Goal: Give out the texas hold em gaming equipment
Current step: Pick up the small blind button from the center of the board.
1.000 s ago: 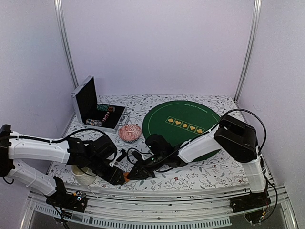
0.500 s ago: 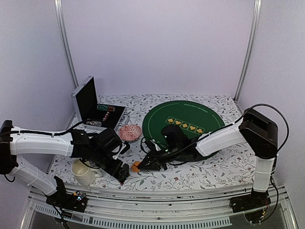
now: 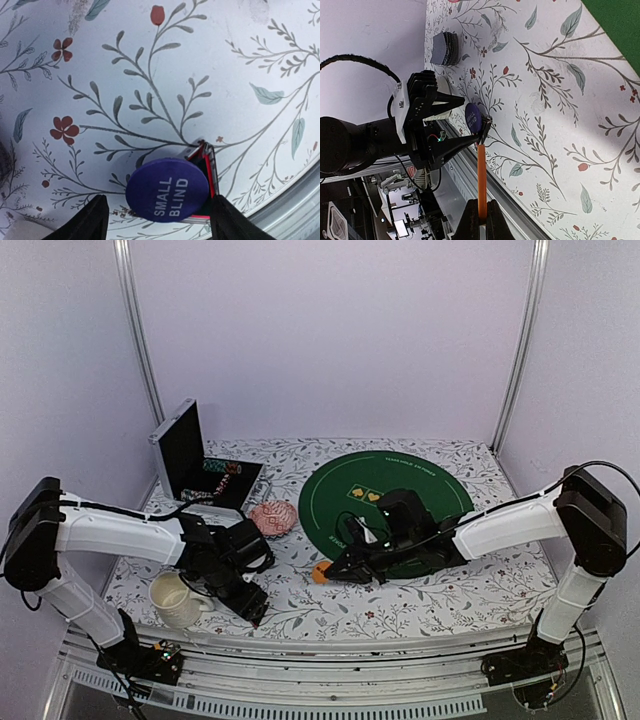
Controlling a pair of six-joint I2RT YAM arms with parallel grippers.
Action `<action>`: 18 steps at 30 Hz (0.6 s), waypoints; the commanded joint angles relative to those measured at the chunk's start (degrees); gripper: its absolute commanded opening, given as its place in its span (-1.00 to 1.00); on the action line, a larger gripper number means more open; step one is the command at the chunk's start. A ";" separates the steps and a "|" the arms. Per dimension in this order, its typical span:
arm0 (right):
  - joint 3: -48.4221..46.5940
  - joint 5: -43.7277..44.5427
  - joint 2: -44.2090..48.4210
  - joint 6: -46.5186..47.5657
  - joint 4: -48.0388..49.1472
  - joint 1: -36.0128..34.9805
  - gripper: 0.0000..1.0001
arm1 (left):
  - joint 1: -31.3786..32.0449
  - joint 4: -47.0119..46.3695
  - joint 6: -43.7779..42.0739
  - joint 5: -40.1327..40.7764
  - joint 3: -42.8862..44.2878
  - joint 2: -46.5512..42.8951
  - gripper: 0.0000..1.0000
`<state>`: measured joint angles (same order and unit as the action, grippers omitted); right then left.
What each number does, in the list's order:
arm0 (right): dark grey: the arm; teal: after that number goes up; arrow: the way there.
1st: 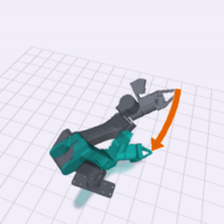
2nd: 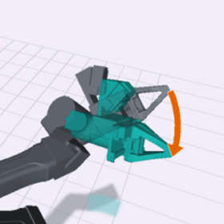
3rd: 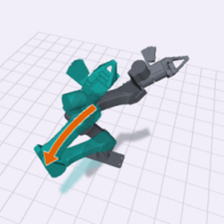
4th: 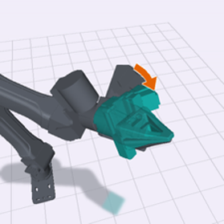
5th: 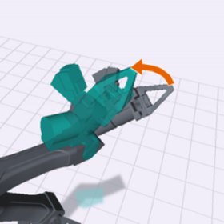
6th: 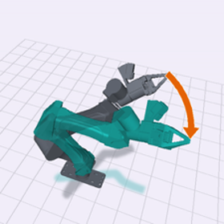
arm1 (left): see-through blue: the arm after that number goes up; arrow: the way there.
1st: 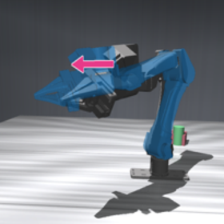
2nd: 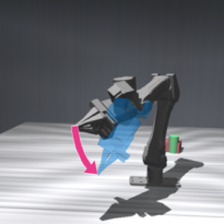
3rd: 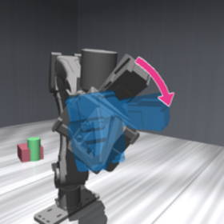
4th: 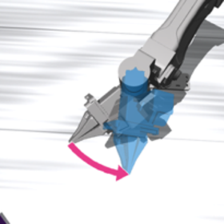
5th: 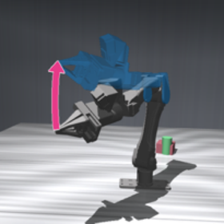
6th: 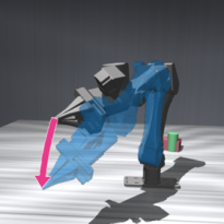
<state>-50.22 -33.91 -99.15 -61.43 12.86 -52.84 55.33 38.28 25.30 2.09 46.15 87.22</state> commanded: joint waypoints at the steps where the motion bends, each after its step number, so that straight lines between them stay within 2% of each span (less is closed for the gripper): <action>1: 0.82 1.67 1.77 1.90 -1.58 0.38 -0.95 | -0.73 -1.19 -1.04 0.35 1.39 -1.08 0.41; 9: 1.05 1.28 1.93 2.45 -1.70 0.76 -0.95 | -0.88 -2.73 -2.30 -1.67 1.08 0.81 0.40; 13: 1.31 1.37 2.17 2.54 -1.70 0.87 -0.95 | -1.14 -3.25 -2.45 -1.82 0.71 1.19 0.18; 18: 1.34 1.30 2.21 2.54 -1.70 1.01 -0.95 | -1.32 -3.30 -2.38 -2.00 0.37 1.37 0.14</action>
<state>-49.54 -33.12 -98.94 -59.88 11.18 -52.31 54.87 35.90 23.49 0.64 46.63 87.92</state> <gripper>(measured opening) 0.042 0.580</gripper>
